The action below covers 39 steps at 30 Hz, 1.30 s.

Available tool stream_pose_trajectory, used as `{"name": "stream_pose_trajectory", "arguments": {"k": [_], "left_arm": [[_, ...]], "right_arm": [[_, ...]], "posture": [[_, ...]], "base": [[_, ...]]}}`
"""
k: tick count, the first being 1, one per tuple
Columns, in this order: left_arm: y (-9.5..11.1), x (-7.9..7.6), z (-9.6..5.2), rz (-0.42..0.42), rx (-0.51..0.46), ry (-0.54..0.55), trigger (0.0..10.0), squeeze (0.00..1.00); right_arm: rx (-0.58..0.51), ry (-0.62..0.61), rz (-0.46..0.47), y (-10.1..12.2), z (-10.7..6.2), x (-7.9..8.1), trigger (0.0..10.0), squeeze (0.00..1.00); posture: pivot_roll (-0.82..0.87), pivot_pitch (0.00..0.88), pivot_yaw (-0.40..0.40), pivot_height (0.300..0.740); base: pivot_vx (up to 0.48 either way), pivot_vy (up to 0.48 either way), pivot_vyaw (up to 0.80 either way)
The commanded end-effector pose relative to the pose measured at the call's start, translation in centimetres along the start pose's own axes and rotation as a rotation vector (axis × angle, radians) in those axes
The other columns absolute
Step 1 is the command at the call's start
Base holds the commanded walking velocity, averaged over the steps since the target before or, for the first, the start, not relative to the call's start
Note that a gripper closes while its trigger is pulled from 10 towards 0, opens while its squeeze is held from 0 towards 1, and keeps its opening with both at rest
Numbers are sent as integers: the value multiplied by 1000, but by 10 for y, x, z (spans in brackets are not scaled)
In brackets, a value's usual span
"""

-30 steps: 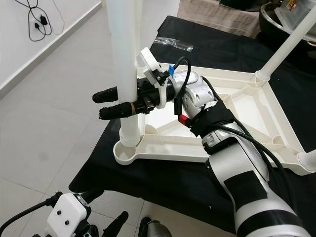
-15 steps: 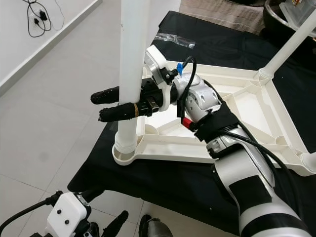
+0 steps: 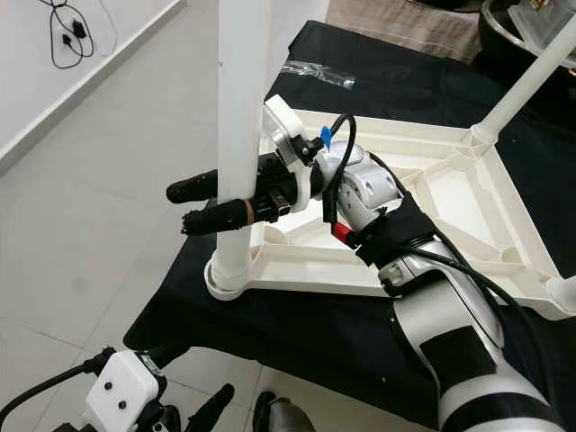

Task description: Building children table

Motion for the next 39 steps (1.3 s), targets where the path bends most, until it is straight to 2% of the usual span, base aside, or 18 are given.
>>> {"name": "stream_pose_trajectory", "arguments": {"k": [1,26,33,39], "left_arm": [[-4,-3,-1,4,18,-21,10000,0],[-2,-6,-2,16,11,-23,10000,0],[-2,-7,-1,16,10,-26,10000,0],[-2,-7,-1,14,10,-21,10000,0]], "right_arm": [[16,28,9,-5,3,2,10000,0],[15,0,-23,-7,10,-11,10000,0],[48,-11,-35,-6,8,-11,10000,0],[109,18,-42,-19,12,-5,10000,0]], "posture": [[247,218,-133,740],[246,226,-145,740],[242,229,-146,740],[242,232,-146,740]], "base": [[0,0,0],[0,0,0],[0,0,0],[0,0,0]]}}
Point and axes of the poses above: a point about 5 cm out from each wrist's last joint towards the gripper, its own z axis pointing out of the wrist towards the gripper, its own y axis along the axis of the wrist's last joint, x = y × z, the point moved 1 cm from there along z, pointing out of the wrist towards the gripper, and after that the axes turned 11 degrees about z, right-handed, at the moved point
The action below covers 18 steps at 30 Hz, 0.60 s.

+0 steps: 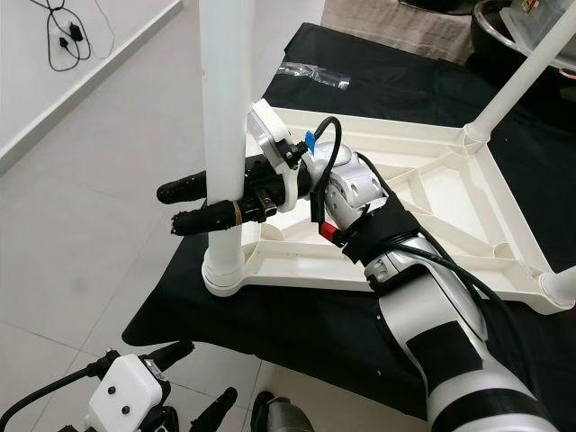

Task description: Building children table

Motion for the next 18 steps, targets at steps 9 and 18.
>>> {"name": "stream_pose_trajectory", "arguments": {"k": [9,18], "left_arm": [[-2,-3,-2,5,14,-16,10000,0],[-2,-3,-1,7,14,-13,10000,0]], "right_arm": [[97,44,39,-31,10,7,10000,0],[66,42,80,-40,18,0,10000,0]], "posture": [[244,231,-142,740],[240,232,-148,740]], "base": [[0,0,0],[0,0,0]]}}
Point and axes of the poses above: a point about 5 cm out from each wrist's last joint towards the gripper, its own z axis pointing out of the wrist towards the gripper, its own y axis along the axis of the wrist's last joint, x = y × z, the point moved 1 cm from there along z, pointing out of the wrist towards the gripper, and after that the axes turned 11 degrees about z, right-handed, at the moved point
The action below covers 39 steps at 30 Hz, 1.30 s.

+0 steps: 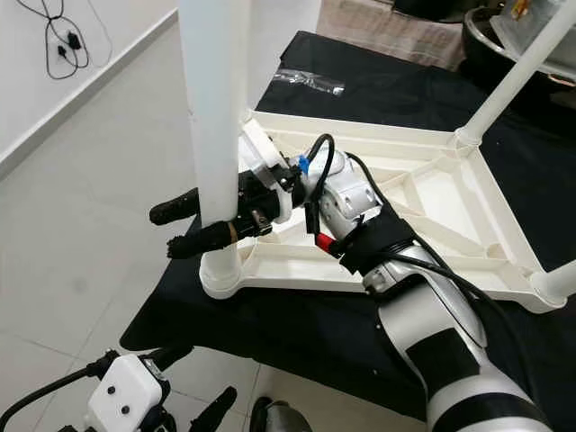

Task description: Building children table

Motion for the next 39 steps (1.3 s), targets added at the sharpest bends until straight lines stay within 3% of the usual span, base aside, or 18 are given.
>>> {"name": "stream_pose_trajectory", "arguments": {"k": [1,7,14,18,20,22,29,33,35,39], "left_arm": [[-2,-3,-1,6,13,-14,10000,0],[-1,-4,-1,6,9,-12,10000,0],[-1,-4,1,7,5,-17,10000,0],[-1,-2,2,7,5,-10,10000,0],[-1,-2,2,7,4,-9,10000,0],[-1,-2,3,5,2,-9,10000,0],[-1,-1,5,4,-2,-8,10000,0],[-1,0,7,5,-6,-2,10000,0],[-1,0,9,5,-10,1,10000,0],[-1,0,9,3,-12,3,10000,0]], "right_arm": [[38,-6,119,-32,5,-1,10000,0],[-12,-88,154,-46,6,-8,10000,0],[-18,-205,134,-54,2,-10,10000,0],[-6,-384,114,-58,-3,-19,10000,0],[-3,-404,110,-58,-3,-20,10000,0],[45,-545,132,-61,-9,-29,10000,0],[106,-691,162,-65,-13,-37,10000,0],[143,-788,209,-69,-17,-41,10000,0],[148,-926,264,-72,-23,-49,10000,0],[124,-1046,318,-74,-29,-55,10000,0]], "posture": [[242,231,-149,740],[241,229,-152,740],[233,233,-142,740],[222,238,-141,740],[222,238,-141,740],[211,238,-139,740],[198,232,-143,740],[189,233,-143,740],[186,232,-147,740],[181,232,-149,740]], "base": [[0,0,0],[0,0,0],[0,0,0],[0,0,0],[0,0,0],[0,0,0],[0,0,0],[0,0,0],[0,0,0],[0,0,0]]}}
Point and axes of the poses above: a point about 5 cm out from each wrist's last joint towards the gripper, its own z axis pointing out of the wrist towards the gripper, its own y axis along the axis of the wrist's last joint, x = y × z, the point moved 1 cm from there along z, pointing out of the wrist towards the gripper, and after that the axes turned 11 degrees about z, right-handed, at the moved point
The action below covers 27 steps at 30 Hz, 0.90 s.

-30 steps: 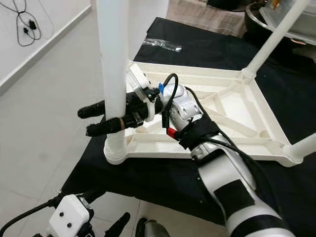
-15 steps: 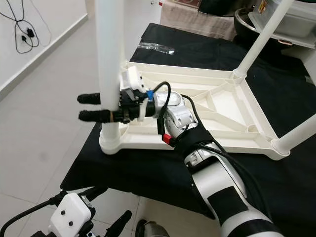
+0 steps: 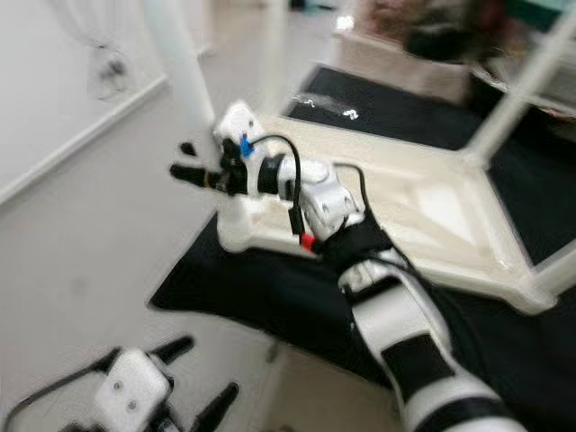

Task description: Building children table

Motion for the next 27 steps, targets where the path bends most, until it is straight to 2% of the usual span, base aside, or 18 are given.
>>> {"name": "stream_pose_trajectory", "arguments": {"k": [1,2,5,7,9,11,13,15,18,20,22,23,25,26,27], "left_arm": [[0,0,1,5,-2,-1,10000,0],[0,0,1,5,-2,-1,10000,0],[0,1,1,2,-2,3,10000,0],[0,1,1,1,-2,4,10000,0],[0,0,0,-1,-1,5,10000,0],[0,0,0,-2,-1,5,10000,0],[0,-1,0,-5,1,8,10000,0],[1,2,0,-7,-2,34,10000,0],[1,4,0,-15,-3,55,10000,0],[1,8,1,25,-4,70,10000,0],[1,8,1,25,-4,70,10000,0],[1,11,2,45,-7,82,10000,0],[1,11,2,45,-7,82,10000,0],[0,13,3,58,-5,96,10000,0],[0,13,3,58,-5,96,10000,0]], "right_arm": [[159,-145,211,-54,-4,-9,10000,0],[159,-145,211,-54,-4,-9,10000,0],[150,-337,283,-60,-3,-19,10000,0],[148,-362,298,-62,-3,-20,10000,0],[129,-455,353,-64,-5,-24,10000,0],[122,-496,364,-64,-6,-27,10000,0],[98,-541,389,-63,-7,-30,10000,0],[27,-621,408,-55,-10,-37,10000,0],[-9,-656,425,-52,-11,-39,10000,0],[-52,-673,402,-47,-12,-40,10000,0],[-52,-673,402,-47,-12,-40,10000,0],[-86,-687,426,-46,-13,-40,10000,0],[-86,-687,426,-46,-13,-40,10000,0],[-149,-720,450,-45,-17,-42,10000,0],[-149,-720,450,-45,-17,-42,10000,0]], "posture": [[182,233,-152,740],[182,233,-152,740],[180,235,-153,740],[180,235,-153,740],[184,231,-151,740],[184,231,-151,740],[185,220,-155,740],[185,205,-157,740],[185,201,-154,740],[190,192,-151,740],[190,192,-151,740],[187,185,-148,740],[187,185,-148,740],[187,185,-143,740],[187,185,-143,740]], "base": [[0,0,0],[0,0,0],[0,0,0],[0,0,0],[0,0,0],[0,0,0],[0,0,0],[0,0,0],[0,0,0],[0,0,0],[0,0,0],[0,0,0],[0,0,0],[0,0,0],[0,0,0]]}}
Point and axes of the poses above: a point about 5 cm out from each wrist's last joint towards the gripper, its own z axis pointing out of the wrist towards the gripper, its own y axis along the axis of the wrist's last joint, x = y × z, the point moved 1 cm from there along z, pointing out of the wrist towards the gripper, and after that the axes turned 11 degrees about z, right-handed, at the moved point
